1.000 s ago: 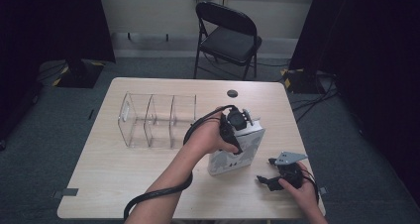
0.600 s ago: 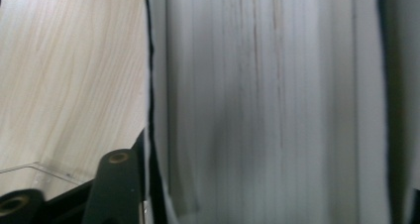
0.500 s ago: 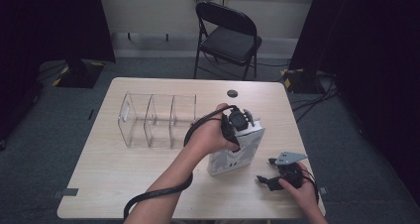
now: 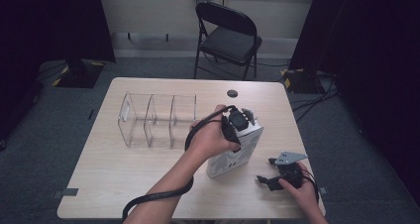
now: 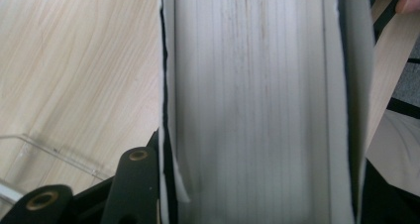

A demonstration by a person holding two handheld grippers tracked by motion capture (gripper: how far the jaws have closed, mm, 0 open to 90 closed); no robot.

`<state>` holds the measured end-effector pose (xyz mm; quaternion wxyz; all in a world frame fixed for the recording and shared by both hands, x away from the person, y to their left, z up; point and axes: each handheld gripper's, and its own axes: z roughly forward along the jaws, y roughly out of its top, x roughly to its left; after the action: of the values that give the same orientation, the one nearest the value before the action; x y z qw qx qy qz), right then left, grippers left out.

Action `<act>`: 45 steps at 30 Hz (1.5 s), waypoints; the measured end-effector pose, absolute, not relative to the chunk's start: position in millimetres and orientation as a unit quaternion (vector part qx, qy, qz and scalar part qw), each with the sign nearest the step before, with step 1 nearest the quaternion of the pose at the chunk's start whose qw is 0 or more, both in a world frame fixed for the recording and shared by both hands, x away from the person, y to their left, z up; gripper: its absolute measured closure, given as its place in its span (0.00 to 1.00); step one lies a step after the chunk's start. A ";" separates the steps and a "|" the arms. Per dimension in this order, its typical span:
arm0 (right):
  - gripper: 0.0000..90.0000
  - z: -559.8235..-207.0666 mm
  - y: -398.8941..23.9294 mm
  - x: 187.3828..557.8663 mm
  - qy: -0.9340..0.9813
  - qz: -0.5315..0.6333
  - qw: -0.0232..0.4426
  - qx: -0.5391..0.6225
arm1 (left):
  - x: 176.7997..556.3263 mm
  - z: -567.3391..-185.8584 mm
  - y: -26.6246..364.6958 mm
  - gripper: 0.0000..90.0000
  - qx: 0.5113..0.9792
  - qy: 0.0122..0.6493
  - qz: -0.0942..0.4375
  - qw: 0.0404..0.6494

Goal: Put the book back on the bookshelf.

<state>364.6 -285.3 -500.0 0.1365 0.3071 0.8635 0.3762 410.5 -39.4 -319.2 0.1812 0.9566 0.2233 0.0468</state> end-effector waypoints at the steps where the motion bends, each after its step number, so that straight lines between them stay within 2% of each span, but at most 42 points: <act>1: 0.15 -500.0 -285.2 364.5 0.863 0.376 0.136 0.308 | 410.4 -318.0 -38.5 0.58 0.956 0.228 0.046 0.178; 45: 0.15 -499.9 -285.2 364.5 0.863 0.376 0.137 0.308 | 401.9 -301.2 17.2 0.59 0.943 0.291 0.035 0.157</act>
<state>364.5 -285.2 -499.9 0.1369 0.3078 0.8632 0.3760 401.9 17.2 -301.2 0.1574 0.9431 0.2907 0.0354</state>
